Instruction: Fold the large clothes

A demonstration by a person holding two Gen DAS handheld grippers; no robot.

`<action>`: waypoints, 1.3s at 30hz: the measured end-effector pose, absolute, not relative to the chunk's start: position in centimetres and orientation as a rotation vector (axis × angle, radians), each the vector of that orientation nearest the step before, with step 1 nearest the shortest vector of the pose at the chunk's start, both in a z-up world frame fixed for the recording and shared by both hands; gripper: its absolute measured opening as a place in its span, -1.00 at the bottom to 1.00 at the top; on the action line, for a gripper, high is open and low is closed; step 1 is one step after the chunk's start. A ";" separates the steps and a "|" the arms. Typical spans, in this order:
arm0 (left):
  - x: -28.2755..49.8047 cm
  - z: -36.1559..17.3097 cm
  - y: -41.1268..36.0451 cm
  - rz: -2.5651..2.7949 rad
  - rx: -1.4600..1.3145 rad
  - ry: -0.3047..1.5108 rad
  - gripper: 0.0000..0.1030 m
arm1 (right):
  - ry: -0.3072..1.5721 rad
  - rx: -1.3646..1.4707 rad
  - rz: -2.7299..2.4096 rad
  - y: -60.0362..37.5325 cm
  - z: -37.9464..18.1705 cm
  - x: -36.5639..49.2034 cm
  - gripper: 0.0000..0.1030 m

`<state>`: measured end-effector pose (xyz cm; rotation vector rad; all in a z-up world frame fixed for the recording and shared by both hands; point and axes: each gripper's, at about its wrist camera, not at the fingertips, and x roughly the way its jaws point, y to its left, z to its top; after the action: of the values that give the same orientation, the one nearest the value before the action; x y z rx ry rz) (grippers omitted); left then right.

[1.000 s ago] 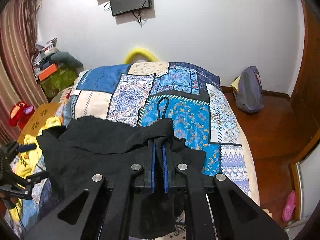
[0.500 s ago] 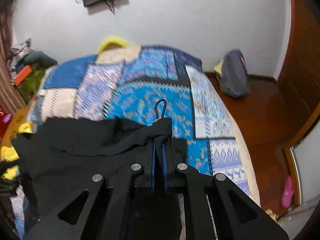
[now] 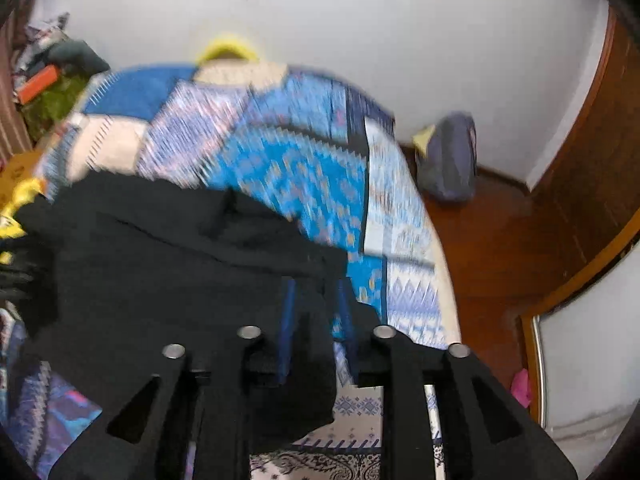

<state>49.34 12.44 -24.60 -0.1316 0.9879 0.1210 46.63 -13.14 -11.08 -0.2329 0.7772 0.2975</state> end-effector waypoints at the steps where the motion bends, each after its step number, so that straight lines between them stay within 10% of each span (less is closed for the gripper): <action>1: 49.3 -24.5 12.5 0.118 -0.132 0.990 0.97 | 0.737 -0.206 0.307 -12.9 -10.0 46.0 -0.16; 4: 48.9 -24.0 12.3 0.100 -0.122 0.990 0.92 | 0.697 -0.145 0.405 -10.9 -8.0 44.7 0.09; 16: 45.8 -21.0 20.9 0.259 -0.171 0.866 0.75 | 0.910 -0.250 0.500 -1.0 -18.1 46.0 0.11; 24: 49.5 -28.7 26.9 0.351 -0.366 1.031 0.79 | 0.930 -0.186 0.505 -2.5 -18.3 46.2 0.35; 39: 38.8 -27.0 27.8 0.180 -0.635 0.915 0.83 | 0.941 -0.164 0.461 -2.5 -18.6 46.0 0.38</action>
<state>38.79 27.80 -27.02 -0.6351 0.9149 0.1798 45.98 -2.52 -18.56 -0.1645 0.9414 0.4608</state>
